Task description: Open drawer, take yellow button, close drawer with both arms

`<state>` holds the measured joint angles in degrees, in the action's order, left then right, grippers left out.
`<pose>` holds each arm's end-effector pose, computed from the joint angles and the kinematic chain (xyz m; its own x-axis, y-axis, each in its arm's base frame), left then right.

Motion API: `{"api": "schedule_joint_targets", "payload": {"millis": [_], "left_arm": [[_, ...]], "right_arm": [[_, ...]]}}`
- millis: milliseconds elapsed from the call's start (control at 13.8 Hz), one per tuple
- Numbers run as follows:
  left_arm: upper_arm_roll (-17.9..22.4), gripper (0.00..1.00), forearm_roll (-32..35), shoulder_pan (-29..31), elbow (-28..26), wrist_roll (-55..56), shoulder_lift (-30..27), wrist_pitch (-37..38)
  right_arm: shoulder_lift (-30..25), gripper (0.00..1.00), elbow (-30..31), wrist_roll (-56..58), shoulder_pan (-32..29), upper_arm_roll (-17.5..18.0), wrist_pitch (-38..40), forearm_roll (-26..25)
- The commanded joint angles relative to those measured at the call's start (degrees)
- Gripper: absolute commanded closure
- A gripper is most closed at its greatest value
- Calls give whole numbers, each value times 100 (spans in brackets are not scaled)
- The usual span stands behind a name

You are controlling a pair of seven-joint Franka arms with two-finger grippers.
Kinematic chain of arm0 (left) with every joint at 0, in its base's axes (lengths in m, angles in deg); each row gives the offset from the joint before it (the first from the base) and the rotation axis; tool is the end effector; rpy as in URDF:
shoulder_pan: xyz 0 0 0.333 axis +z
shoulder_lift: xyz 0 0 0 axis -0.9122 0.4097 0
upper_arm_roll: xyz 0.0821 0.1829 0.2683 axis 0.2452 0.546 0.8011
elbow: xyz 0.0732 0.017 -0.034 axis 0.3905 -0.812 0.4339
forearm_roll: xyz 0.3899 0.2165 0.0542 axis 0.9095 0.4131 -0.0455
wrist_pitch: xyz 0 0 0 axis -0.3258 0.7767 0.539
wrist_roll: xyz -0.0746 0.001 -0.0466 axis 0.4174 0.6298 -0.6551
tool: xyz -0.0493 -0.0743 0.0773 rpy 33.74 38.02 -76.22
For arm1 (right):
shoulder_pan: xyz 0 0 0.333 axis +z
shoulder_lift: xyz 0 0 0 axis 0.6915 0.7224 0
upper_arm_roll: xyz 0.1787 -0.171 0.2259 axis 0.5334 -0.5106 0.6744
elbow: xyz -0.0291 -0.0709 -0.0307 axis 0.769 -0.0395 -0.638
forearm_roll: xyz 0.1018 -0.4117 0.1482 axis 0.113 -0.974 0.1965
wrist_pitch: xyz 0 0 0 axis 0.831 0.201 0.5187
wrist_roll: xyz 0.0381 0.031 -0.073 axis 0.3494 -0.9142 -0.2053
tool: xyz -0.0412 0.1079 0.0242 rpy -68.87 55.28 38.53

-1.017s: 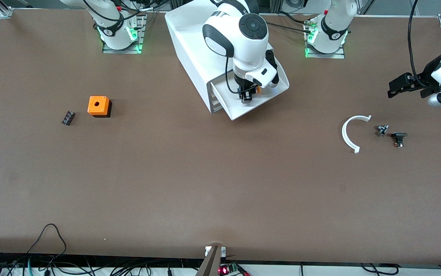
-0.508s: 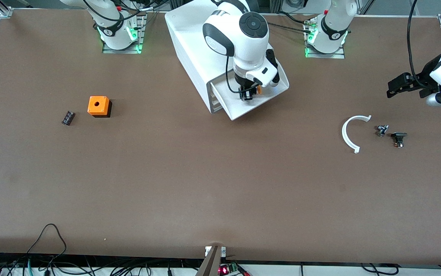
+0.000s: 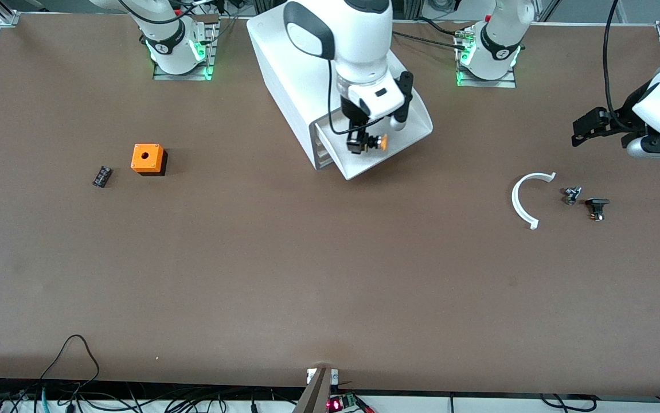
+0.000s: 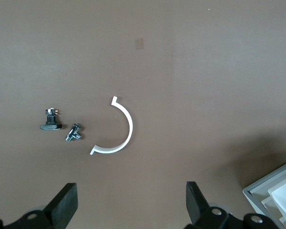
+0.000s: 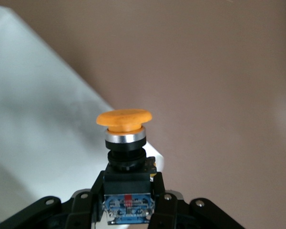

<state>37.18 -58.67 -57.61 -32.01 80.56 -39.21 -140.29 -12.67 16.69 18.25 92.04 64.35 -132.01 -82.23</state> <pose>0.5973 -0.0134 0.5905 0.9984 -0.0241 -0.0512 -0.0242 -0.9997 -0.0018 0.5153 0.6249 0.4757 0.2877 0.9550 0.0726 0.9428 -0.2957 0.1539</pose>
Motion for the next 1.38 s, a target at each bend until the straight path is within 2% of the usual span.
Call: {"api": "schedule_joint_targets", "payload": {"millis": [0, 73, 218, 363, 508, 726, 944, 1017, 1162, 1307], "left_arm": [[40, 0, -122, 49, 214, -17, 148, 83], [6, 0, -165, 32, 214, -26, 261, 83], [-12, 0, -227, -47, 213, -61, 1119, 83], [6, 0, -647, -169, 152, -44, 1203, 57], [6, 0, -693, -468, 100, 410, 1360, -353], [-64, 0, -711, -1003, -601, 1885, 1449, -1504], [-625, 0, -711, -1084, -1454, 3151, 1423, -2734], [-697, 0, -711, -1258, -1639, 3547, 1423, -3025], [-811, 0, -711, -1584, -1895, 4408, 1405, -3378], [-1214, 0, -702, -1594, -2210, 4990, 1135, -3423]], "right_arm": [[-378, 89, 512, -697, -389, -235, -38, -76], [-511, 89, 715, -830, -616, -271, -81, -68], [-687, 89, 1023, -893, -1160, -324, -3, -111], [-854, 89, 1445, -1285, -1636, -342, -3, -24], [-899, 89, 1718, -1831, -1988, -359, 84, -15], [-925, 89, 2366, -2158, -2612, -368, 24, -50], [-1091, 89, 3132, -2062, -3307, -368, -327, -50], [-1153, 89, 3343, -2053, -3456, -412, -432, -76], [-1311, 89, 3765, -2009, -3641, -456, -609, -94], [-1513, 89, 4108, -1956, -3870, -456, -714, -50]]}}
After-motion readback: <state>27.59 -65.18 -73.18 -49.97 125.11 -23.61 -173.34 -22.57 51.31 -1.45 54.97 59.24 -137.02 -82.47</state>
